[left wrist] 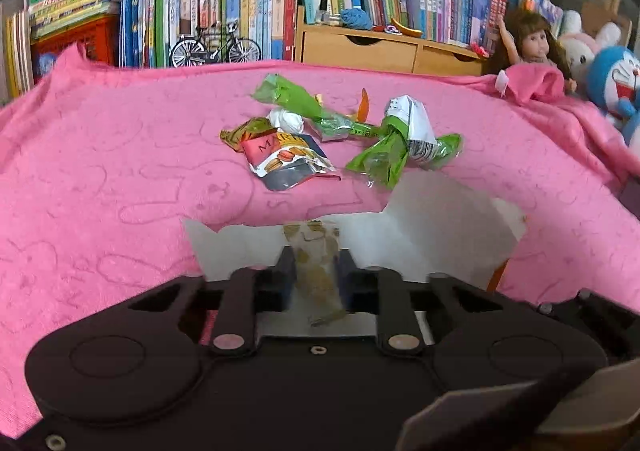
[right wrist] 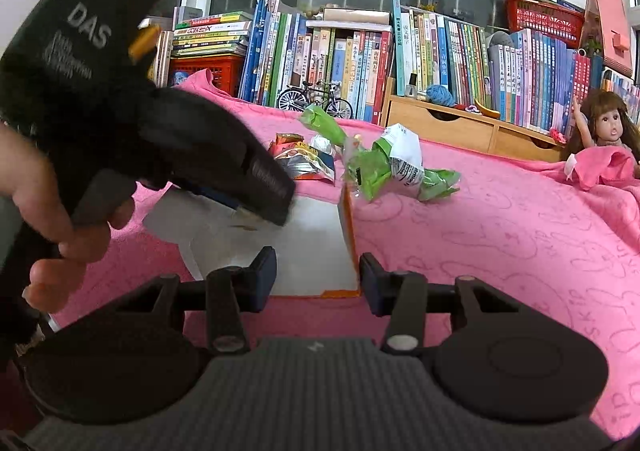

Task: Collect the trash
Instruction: 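Lift the clear wrapper with the left tool while the right tool grasps the white paper box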

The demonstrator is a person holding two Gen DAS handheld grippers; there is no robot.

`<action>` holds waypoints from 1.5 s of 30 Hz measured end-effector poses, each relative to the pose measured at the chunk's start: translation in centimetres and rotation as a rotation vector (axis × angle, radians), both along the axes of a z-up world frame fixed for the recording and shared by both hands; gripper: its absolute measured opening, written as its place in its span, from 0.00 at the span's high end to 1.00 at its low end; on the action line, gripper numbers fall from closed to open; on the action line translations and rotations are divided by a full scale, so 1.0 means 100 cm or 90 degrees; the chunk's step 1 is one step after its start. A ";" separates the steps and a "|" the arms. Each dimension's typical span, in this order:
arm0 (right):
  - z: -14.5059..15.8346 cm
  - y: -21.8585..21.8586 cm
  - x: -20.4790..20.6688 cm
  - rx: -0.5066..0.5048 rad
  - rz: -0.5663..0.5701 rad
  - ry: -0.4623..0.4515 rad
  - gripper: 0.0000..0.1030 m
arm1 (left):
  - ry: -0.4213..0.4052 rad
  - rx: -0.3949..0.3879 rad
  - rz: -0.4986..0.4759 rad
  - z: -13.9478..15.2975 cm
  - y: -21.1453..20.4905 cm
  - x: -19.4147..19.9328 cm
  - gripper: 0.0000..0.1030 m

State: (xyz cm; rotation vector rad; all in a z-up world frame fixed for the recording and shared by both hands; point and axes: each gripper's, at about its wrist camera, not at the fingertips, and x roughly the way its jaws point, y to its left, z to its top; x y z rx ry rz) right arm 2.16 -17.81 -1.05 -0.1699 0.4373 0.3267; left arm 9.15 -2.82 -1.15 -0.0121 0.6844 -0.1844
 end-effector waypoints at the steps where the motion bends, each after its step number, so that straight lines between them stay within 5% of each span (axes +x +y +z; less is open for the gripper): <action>1: 0.000 0.000 0.000 0.001 0.001 0.000 0.50 | 0.002 -0.007 0.001 0.001 0.001 -0.001 0.86; 8: 0.002 -0.005 0.000 0.031 -0.002 0.013 0.50 | -0.050 0.016 -0.016 0.020 -0.001 -0.019 0.88; 12: 0.008 -0.014 0.004 0.069 -0.020 0.018 0.63 | -0.095 0.031 -0.022 0.037 -0.001 -0.036 0.88; 18: 0.013 -0.021 0.012 0.109 -0.031 0.022 0.65 | -0.129 0.012 -0.015 0.059 0.009 -0.057 0.88; 22: 0.013 -0.027 0.027 0.166 -0.050 0.062 0.69 | -0.137 0.015 -0.014 0.066 0.017 -0.067 0.88; 25: 0.012 -0.032 0.032 0.181 -0.068 0.075 0.84 | -0.143 0.017 -0.013 0.068 0.022 -0.075 0.88; 30: 0.021 -0.042 0.019 0.184 -0.083 0.047 0.92 | -0.155 0.017 -0.008 0.072 0.031 -0.089 0.88; 45: 0.049 -0.075 -0.029 0.205 -0.087 0.009 0.92 | -0.142 0.006 -0.016 0.066 0.043 -0.128 0.88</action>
